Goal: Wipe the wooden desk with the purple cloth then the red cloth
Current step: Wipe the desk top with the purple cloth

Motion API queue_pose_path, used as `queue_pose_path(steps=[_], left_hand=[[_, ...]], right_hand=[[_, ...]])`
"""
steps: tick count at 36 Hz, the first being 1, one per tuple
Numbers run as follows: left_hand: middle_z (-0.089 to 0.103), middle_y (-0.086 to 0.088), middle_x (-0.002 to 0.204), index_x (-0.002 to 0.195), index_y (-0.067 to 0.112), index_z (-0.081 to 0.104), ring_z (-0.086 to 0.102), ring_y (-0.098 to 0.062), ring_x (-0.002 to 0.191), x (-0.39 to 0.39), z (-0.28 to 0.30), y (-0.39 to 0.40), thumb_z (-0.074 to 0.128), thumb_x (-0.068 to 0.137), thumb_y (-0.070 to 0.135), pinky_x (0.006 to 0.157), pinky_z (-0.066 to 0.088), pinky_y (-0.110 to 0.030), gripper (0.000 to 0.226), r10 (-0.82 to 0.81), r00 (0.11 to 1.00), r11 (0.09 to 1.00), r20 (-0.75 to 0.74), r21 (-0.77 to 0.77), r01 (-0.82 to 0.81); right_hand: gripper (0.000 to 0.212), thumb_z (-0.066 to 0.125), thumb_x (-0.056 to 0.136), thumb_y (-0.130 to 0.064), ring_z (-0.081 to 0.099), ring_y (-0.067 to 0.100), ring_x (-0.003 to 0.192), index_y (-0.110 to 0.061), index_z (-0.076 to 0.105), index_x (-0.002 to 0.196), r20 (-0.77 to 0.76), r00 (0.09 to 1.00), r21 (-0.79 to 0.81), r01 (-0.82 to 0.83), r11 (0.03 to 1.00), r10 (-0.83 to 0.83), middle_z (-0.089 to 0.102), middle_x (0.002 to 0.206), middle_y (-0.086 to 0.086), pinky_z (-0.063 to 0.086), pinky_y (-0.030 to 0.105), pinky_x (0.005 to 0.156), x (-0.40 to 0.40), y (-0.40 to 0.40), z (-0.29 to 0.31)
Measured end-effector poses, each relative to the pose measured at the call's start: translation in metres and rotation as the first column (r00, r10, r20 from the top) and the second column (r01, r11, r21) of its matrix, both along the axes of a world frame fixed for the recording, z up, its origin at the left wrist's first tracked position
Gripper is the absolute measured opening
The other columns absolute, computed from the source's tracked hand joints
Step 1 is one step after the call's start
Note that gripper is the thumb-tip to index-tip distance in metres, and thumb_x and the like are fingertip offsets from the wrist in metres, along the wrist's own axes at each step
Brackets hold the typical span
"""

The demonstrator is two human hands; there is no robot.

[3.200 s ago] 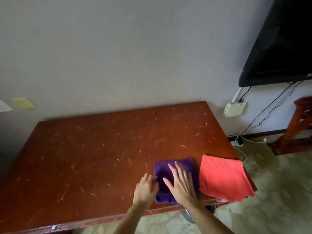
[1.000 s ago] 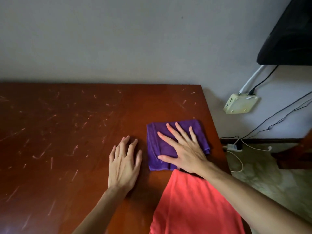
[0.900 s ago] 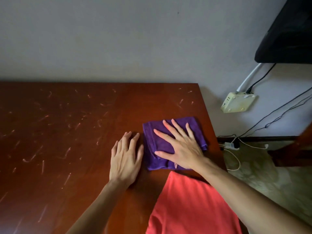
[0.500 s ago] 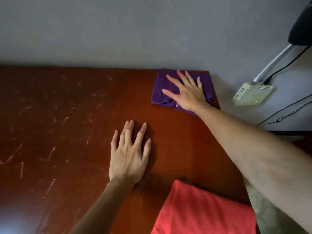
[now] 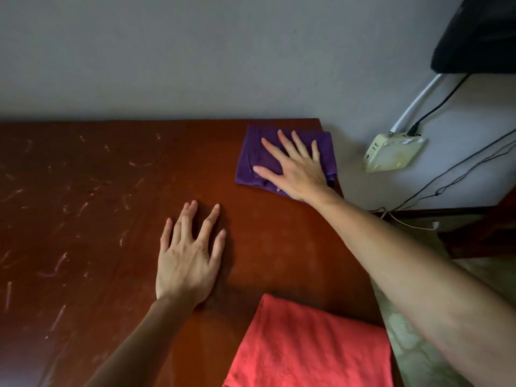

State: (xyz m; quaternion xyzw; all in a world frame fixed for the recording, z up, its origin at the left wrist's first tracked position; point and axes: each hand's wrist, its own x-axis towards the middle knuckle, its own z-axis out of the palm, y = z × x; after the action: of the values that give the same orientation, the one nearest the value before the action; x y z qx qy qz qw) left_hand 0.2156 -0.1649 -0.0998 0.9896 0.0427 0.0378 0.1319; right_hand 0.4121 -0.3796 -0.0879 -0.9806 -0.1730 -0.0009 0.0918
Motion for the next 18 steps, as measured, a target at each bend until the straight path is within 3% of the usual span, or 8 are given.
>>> queue_pose_path(steps=[5,10,15,18], left_hand=[[0.016,-0.006,0.166,0.156,0.041,0.019,0.004,-0.014,0.155,-0.001,0.0,-0.001,0.012,0.101,0.059,0.126,0.003,-0.042,0.059,0.0,1.0,0.999,0.008,-0.032,0.0],[0.014,-0.005,0.167,0.156,0.04,0.02,0.002,-0.013,0.155,-0.002,0.0,0.0,0.011,0.1,0.059,0.126,0.001,-0.042,0.06,-0.008,1.0,0.998,-0.006,-0.057,0.007],[0.027,-0.003,0.161,0.149,0.033,0.039,0.011,-0.014,0.153,-0.01,0.013,0.011,0.023,0.099,0.056,0.125,0.004,-0.04,0.058,-0.015,1.0,0.973,0.014,-0.231,0.018],[0.031,-0.003,0.157,0.149,0.032,0.04,0.016,-0.016,0.152,-0.029,0.013,0.032,0.027,0.1,0.053,0.125,0.008,-0.042,0.055,-0.034,0.999,0.985,0.031,-0.17,0.039]], right_hand=[[0.089,0.018,0.082,-0.092,-0.002,0.02,0.16,-0.051,0.01,0.161,0.006,1.0,-0.02,-0.027,0.999,0.027,0.004,0.173,-0.009,-0.002,0.06,0.126,-0.084,-0.033,-0.002],[0.091,0.018,0.082,-0.092,0.005,0.023,0.16,-0.047,0.018,0.161,0.086,0.995,-0.021,-0.043,0.999,0.045,0.011,0.173,-0.006,0.005,0.062,0.125,-0.161,-0.053,-0.009],[0.088,0.02,0.083,-0.092,0.008,0.022,0.16,-0.048,0.021,0.16,0.102,0.994,-0.008,-0.031,0.999,0.032,0.013,0.173,-0.007,0.009,0.063,0.125,-0.171,-0.055,-0.013],[0.086,0.018,0.083,-0.092,0.004,0.019,0.16,-0.051,0.019,0.159,0.082,0.996,-0.017,-0.022,1.0,0.024,0.011,0.173,-0.009,0.008,0.061,0.125,-0.159,-0.051,-0.012]])
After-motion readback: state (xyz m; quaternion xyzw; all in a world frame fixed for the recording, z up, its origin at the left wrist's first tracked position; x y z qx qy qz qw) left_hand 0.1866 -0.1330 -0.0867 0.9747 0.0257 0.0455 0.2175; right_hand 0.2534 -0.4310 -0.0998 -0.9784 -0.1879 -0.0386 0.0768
